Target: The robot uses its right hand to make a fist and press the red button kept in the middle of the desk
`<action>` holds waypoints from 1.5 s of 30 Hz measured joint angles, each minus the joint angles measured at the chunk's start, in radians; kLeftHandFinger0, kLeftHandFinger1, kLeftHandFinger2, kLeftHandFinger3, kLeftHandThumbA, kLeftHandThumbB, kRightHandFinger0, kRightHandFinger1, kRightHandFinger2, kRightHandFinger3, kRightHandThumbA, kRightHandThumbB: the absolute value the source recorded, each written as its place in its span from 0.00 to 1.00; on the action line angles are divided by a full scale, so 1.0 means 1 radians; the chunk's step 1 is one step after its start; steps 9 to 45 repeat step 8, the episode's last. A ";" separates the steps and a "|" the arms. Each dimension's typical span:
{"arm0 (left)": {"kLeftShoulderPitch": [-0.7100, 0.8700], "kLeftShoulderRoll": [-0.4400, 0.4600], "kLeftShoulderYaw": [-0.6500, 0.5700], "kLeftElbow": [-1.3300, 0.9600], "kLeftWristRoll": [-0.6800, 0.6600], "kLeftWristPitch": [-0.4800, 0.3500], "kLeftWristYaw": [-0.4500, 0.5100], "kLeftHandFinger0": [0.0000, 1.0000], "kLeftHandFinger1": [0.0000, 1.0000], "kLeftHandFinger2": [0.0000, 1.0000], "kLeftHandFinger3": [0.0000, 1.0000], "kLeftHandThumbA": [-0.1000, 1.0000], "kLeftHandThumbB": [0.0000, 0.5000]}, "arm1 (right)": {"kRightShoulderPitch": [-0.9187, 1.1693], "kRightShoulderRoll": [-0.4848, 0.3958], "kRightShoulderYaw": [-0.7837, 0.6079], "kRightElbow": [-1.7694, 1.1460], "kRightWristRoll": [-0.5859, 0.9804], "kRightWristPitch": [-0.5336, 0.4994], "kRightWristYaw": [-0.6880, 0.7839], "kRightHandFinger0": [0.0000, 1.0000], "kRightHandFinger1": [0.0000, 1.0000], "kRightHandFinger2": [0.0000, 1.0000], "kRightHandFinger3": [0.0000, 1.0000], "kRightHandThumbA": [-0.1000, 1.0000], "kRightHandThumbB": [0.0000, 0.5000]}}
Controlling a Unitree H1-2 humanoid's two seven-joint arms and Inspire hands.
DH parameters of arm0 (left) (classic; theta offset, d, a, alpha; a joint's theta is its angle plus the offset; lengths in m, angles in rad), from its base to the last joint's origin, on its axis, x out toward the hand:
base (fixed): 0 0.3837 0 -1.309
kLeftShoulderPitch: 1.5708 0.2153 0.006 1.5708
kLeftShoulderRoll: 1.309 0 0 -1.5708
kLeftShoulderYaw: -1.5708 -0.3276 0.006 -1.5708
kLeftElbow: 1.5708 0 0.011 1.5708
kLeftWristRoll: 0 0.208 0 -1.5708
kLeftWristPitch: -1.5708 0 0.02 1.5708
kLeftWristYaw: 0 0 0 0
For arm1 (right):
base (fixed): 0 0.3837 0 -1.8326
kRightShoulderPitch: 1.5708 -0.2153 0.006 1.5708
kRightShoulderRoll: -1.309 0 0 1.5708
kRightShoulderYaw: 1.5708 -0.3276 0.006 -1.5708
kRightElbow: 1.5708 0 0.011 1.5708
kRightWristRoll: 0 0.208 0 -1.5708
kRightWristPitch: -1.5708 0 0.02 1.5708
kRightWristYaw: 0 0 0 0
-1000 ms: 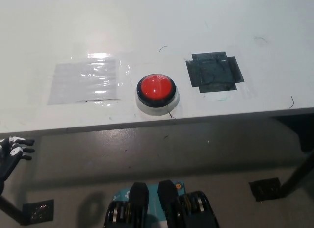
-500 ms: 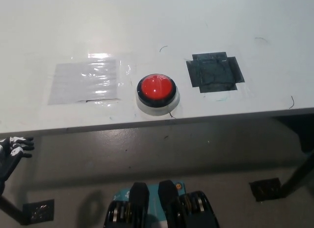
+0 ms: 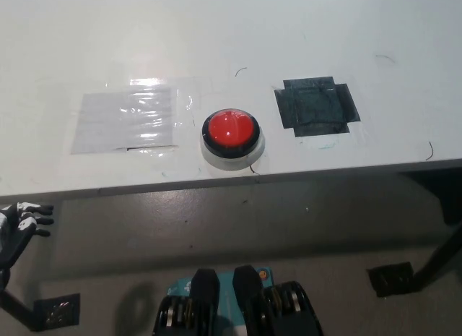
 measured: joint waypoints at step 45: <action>0.003 -0.003 0.002 0.002 0.000 -0.003 0.001 0.55 0.56 0.61 0.60 0.57 0.00 | 0.000 -0.006 0.006 0.004 0.004 0.004 -0.005 0.11 0.28 0.44 0.29 0.88 0.28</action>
